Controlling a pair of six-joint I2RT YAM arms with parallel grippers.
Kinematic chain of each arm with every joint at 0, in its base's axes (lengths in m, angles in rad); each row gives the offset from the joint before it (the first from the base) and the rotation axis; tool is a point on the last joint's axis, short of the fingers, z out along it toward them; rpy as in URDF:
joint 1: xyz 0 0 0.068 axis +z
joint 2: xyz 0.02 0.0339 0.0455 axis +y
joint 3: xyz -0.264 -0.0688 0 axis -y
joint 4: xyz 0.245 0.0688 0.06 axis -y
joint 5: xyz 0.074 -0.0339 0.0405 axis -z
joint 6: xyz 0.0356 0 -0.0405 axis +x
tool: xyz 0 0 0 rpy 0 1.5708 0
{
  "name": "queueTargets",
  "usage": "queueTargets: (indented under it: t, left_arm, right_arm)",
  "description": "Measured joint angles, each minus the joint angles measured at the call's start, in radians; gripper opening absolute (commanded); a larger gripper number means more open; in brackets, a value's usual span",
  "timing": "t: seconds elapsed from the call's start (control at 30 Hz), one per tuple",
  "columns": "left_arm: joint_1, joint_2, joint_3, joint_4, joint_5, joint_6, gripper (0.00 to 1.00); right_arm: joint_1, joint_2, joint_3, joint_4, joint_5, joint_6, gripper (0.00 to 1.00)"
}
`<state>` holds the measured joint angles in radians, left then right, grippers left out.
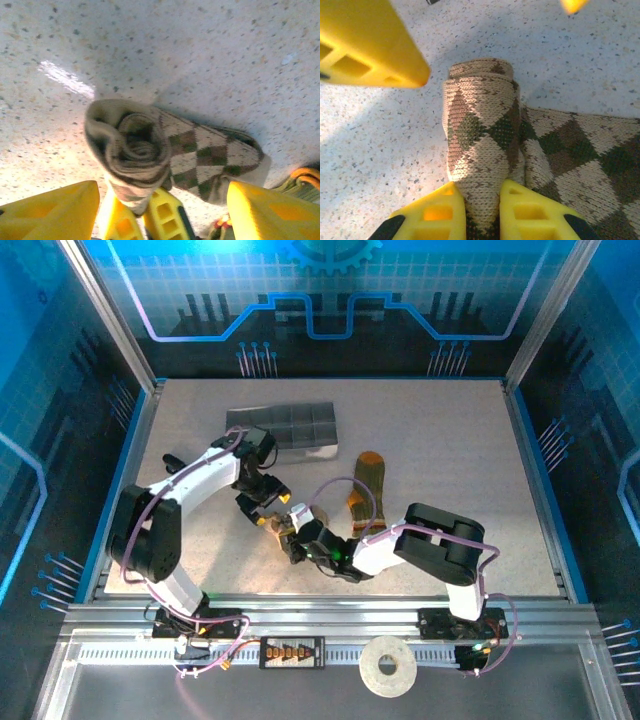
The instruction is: Roll the socks
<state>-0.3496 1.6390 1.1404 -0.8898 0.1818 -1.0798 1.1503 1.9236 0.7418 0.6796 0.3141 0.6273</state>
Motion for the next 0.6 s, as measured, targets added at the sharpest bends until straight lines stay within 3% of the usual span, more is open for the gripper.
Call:
queueTargets:
  t: [0.37,0.6]
  left_arm:
    - [0.000,-0.105,-0.133,0.084,0.030,0.070,0.63]
    - [-0.011,-0.122,-0.175,0.161,0.050,0.117,0.56]
  right_arm:
    - [-0.052,0.035,-0.086,0.201,-0.109,0.204,0.00]
    - [-0.059,0.049,-0.117,0.274,-0.118,0.321,0.00]
